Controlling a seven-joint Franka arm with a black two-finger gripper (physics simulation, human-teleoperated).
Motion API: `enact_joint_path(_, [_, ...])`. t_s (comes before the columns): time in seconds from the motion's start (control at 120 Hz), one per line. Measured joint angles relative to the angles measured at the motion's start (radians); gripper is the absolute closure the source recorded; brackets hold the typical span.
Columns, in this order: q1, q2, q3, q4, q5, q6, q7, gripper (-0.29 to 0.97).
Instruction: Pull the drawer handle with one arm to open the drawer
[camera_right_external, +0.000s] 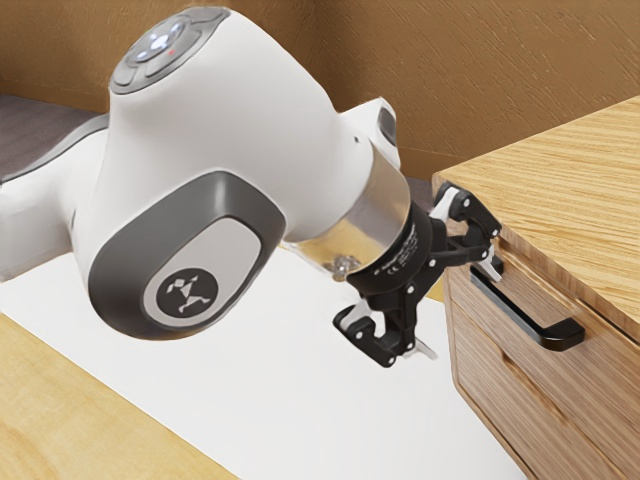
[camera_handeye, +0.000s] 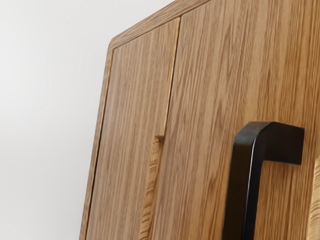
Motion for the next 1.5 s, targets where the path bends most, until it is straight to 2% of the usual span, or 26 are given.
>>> enact_joint_path(0.233, [0.000,0.065,-0.002,0.008,0.002,0.026,0.004,0.11])
enact_joint_path(0.683, [0.000,0.112,-0.024,0.016,0.002,0.060,0.012,0.12])
enact_joint_path(0.975, [0.002,0.106,-0.025,0.004,0.001,0.061,0.013,0.13])
enact_joint_path(1.367, [0.006,0.099,-0.025,0.001,-0.002,0.055,0.018,0.24])
enact_joint_path(1.5, [0.006,0.065,-0.025,-0.022,-0.003,0.054,0.019,0.27])
